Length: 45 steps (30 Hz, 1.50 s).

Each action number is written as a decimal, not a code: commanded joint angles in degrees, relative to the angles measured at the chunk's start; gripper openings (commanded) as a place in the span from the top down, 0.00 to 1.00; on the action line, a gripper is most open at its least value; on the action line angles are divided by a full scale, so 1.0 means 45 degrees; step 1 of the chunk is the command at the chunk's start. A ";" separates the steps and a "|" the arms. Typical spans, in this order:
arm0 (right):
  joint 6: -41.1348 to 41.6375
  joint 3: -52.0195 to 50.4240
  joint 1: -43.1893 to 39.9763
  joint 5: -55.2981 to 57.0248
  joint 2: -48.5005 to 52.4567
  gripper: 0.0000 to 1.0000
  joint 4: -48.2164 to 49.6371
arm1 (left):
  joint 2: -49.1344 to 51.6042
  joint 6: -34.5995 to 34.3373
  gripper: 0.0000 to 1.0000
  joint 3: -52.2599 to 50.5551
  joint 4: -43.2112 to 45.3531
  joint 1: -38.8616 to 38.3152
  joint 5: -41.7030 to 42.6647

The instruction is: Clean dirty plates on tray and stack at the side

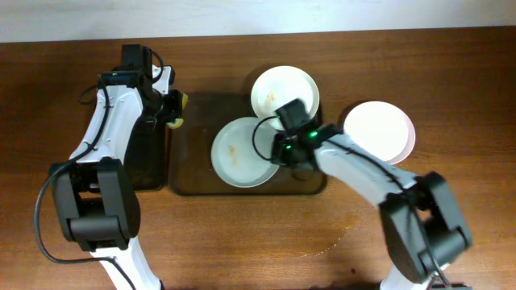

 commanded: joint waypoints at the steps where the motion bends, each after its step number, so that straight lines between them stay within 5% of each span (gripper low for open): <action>1: 0.2958 0.0112 0.0733 0.0884 0.1243 0.96 0.0651 | 0.0068 0.0238 0.99 0.0102 -0.0277 -0.0248 0.0214; 8: 0.3288 0.0117 0.0719 -0.0233 0.2283 0.96 0.2215 | 0.0151 0.0243 0.99 -0.1739 0.1404 -0.2414 0.0957; 15: 0.2754 0.0117 0.0719 -0.0612 0.2288 0.96 0.2307 | 0.0160 -0.0311 0.99 -0.4658 0.2395 -0.3070 -0.0743; 17: 0.2608 0.0117 0.0719 -0.0665 0.2288 0.96 0.2297 | 0.0155 -0.0738 0.99 -0.4775 0.1953 -0.3070 0.0219; 19: 0.2608 0.0117 0.0719 -0.0714 0.2288 0.96 0.2297 | 0.0155 0.1525 0.99 -0.4750 0.1880 -0.3070 0.3813; 20: 0.2608 0.0117 0.0719 -0.0714 0.2288 0.96 0.2297 | 0.0155 0.1617 0.99 -0.4750 0.1797 -0.3070 0.3764; 25: 0.2608 0.0117 0.0719 -0.0714 0.2288 0.96 0.2288 | 0.0155 -0.0986 0.99 -0.4755 0.3191 -0.3070 -0.2720; 28: 0.2608 0.0117 0.0719 -0.0714 0.2288 0.96 0.2263 | 0.0155 -0.1156 0.99 -0.4755 0.5829 -0.3070 -0.5037; 30: 0.2608 0.0117 0.0719 -0.0714 0.2288 0.96 0.2259 | 0.0155 -0.1151 0.99 -0.4755 0.5921 -0.3070 -0.5387; 32: 0.2608 0.0117 0.0719 -0.0714 0.2288 0.96 0.2259 | 0.0160 -0.1146 0.99 -0.4755 0.4614 -0.3099 -0.4886; 35: 0.2521 0.0117 0.0719 -0.0811 0.2288 0.96 0.2268 | 0.0155 -0.0685 0.99 -0.4707 0.1122 -0.3094 -0.0544; 39: 0.2516 0.0117 0.0719 -0.0913 0.2288 0.96 0.2288 | 0.0155 0.1554 0.99 -0.4707 0.1433 -0.3094 0.4663; 42: 0.2322 0.0121 0.0719 -0.1146 0.2288 0.96 0.2312 | 0.0155 0.1457 0.99 -0.4707 0.2681 -0.3089 0.4512; 45: 0.2327 0.0121 0.0719 -0.1141 0.2288 0.96 0.2312 | 0.0160 0.0661 0.99 -0.4707 0.4240 -0.2997 0.2254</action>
